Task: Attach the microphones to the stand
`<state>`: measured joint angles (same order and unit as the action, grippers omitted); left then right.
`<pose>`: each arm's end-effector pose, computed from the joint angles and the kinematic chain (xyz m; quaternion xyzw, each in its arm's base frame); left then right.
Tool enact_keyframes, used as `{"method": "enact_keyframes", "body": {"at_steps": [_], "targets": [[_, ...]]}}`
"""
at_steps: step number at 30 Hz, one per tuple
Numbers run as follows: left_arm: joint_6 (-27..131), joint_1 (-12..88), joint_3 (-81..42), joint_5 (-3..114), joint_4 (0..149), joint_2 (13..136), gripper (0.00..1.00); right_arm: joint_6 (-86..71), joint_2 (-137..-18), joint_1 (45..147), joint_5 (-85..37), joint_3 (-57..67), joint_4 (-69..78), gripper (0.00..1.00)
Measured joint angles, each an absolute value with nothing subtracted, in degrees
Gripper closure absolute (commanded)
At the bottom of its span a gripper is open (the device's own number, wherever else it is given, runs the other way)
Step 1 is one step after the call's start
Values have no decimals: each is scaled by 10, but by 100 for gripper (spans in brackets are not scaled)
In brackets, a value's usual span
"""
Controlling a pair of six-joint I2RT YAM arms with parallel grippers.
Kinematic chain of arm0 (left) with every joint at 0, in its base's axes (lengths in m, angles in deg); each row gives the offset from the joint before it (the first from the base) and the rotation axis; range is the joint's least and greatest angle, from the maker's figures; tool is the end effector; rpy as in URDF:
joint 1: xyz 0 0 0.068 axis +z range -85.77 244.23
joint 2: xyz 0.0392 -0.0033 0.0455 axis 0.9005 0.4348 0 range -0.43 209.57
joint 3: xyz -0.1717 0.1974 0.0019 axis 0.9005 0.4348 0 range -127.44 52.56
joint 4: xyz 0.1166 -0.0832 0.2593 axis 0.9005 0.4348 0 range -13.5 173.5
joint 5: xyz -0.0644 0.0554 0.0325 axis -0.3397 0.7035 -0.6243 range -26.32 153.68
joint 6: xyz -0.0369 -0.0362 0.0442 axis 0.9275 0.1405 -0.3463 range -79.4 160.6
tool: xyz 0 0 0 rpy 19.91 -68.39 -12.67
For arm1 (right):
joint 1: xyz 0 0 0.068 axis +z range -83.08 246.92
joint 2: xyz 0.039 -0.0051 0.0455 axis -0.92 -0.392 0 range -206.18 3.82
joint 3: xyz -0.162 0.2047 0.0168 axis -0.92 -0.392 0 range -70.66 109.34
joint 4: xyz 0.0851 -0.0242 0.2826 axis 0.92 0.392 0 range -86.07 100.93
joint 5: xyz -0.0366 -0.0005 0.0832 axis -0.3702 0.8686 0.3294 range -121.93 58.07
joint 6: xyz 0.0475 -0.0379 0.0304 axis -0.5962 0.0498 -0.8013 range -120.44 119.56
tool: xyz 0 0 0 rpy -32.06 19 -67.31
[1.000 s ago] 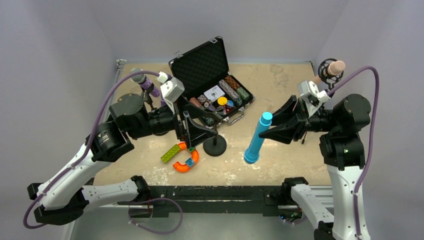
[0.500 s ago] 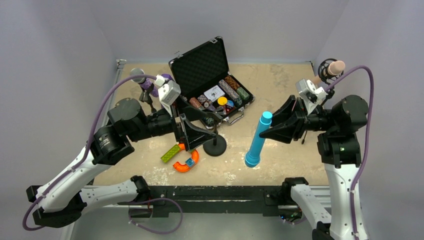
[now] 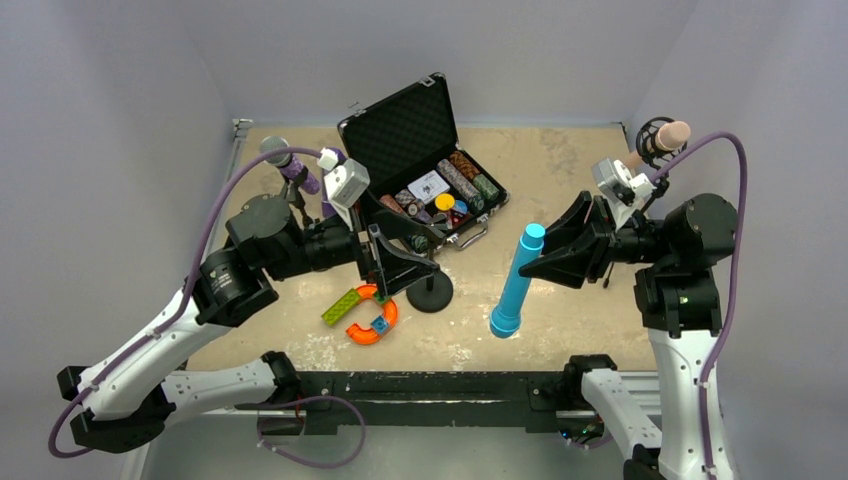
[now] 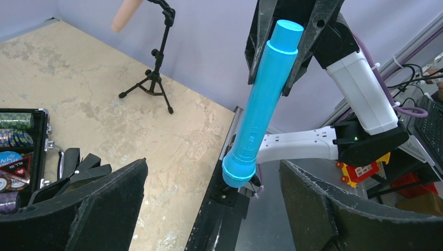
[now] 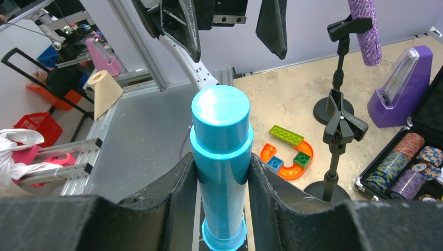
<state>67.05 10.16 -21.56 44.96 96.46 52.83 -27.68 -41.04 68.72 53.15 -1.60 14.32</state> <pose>0.1247 -0.2020 0.4742 0.2778 0.6445 -0.5415 0.4629 0.1480 0.0591 0.4805 -0.4189 0.5606 0.5492 0.4567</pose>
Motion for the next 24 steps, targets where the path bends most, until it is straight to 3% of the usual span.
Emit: {"method": "enact_keyframes", "body": {"at_steps": [24], "targets": [[692, 102, -188, 418, 900, 564, 0, -331, -412, 684, 532, -35, 91, 100]]}}
